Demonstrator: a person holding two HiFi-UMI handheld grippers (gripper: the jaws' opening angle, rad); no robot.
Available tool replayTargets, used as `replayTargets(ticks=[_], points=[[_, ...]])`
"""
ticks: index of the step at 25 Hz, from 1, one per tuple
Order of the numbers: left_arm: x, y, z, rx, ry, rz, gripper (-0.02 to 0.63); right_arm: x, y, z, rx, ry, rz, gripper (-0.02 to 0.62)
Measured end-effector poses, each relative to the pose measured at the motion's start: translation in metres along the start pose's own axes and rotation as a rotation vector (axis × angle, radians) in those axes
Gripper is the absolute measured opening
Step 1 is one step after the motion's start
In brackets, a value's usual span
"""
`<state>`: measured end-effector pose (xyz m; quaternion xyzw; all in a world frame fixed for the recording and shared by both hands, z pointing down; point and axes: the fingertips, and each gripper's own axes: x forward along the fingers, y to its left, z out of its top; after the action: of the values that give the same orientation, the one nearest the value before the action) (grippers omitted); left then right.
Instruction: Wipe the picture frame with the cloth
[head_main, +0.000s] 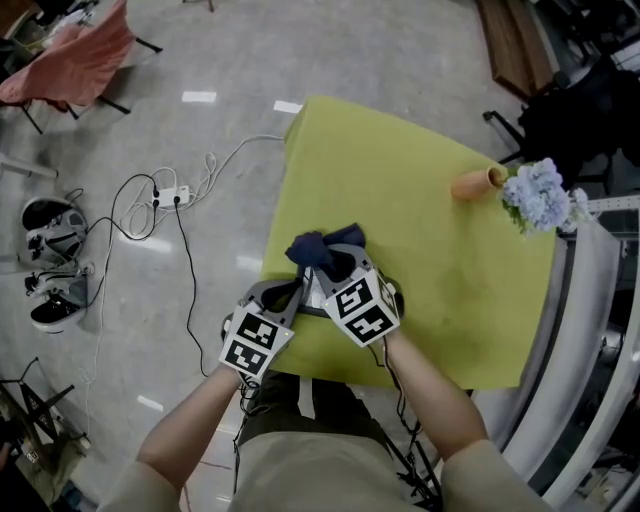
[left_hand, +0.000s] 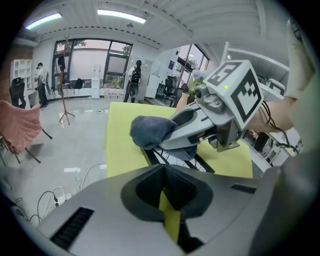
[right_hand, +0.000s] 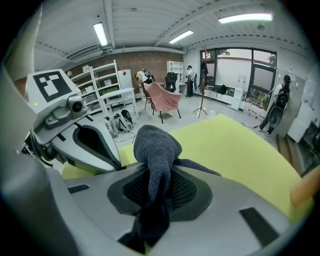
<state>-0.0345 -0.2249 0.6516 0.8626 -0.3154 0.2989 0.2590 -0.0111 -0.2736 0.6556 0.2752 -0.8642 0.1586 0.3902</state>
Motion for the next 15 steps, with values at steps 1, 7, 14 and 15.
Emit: replayTargets(ticks=[1, 7, 14, 15], points=[[0.0, 0.0, 0.0, -0.009, -0.004, 0.001, 0.008, -0.003, -0.003, -0.006, -0.005, 0.016, -0.012, 0.089], [0.003, -0.001, 0.002, -0.016, -0.016, 0.015, 0.008, -0.028, -0.022, -0.031, 0.057, 0.032, -0.054, 0.084], [0.007, -0.001, 0.004, -0.021, -0.025, 0.043, 0.008, -0.055, -0.046, -0.047, 0.094, 0.096, -0.183, 0.083], [0.007, -0.001, 0.004, -0.024, -0.026, 0.046, 0.008, -0.06, -0.049, -0.047, 0.1, 0.095, -0.191, 0.083]])
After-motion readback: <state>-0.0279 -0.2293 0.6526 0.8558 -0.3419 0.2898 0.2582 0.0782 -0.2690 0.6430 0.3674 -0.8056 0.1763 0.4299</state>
